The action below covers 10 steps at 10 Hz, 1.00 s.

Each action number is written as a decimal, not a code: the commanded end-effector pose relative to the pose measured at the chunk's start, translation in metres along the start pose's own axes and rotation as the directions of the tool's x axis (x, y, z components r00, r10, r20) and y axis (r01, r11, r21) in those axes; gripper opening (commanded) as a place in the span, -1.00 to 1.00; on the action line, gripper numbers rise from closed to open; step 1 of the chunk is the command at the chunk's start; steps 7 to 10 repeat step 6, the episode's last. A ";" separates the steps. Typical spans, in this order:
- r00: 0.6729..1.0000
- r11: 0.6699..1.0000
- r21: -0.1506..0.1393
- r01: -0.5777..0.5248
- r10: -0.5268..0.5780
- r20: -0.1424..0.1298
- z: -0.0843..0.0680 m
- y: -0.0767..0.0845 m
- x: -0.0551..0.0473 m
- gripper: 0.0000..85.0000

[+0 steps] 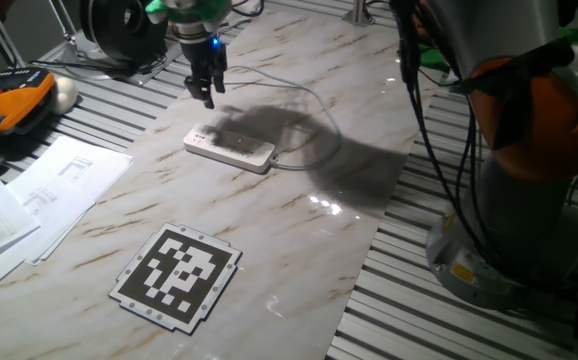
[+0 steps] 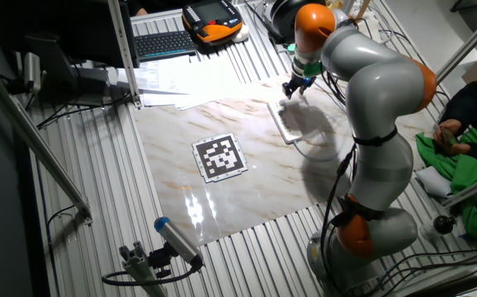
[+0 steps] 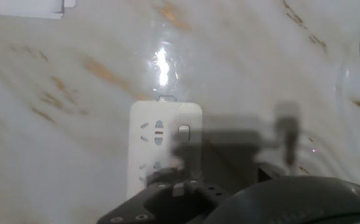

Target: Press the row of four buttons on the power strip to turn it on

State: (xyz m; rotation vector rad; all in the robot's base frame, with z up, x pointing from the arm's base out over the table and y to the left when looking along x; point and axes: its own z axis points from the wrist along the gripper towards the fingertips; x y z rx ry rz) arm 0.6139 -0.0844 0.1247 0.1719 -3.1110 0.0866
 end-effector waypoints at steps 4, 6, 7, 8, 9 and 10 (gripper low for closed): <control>0.995 0.996 -0.013 0.089 -0.089 -0.048 -0.011 0.002 0.021 -1.00; 0.995 0.995 -0.009 0.095 -0.095 -0.029 -0.014 0.005 0.027 -1.00; 0.995 0.995 -0.009 0.095 -0.095 -0.029 -0.014 0.005 0.027 -1.00; 0.995 0.995 -0.009 0.095 -0.095 -0.029 -0.014 0.005 0.027 -1.00; 0.995 0.995 -0.009 0.095 -0.095 -0.029 -0.014 0.005 0.027 -1.00; 0.995 0.995 -0.009 0.095 -0.095 -0.029 -0.014 0.005 0.027 -1.00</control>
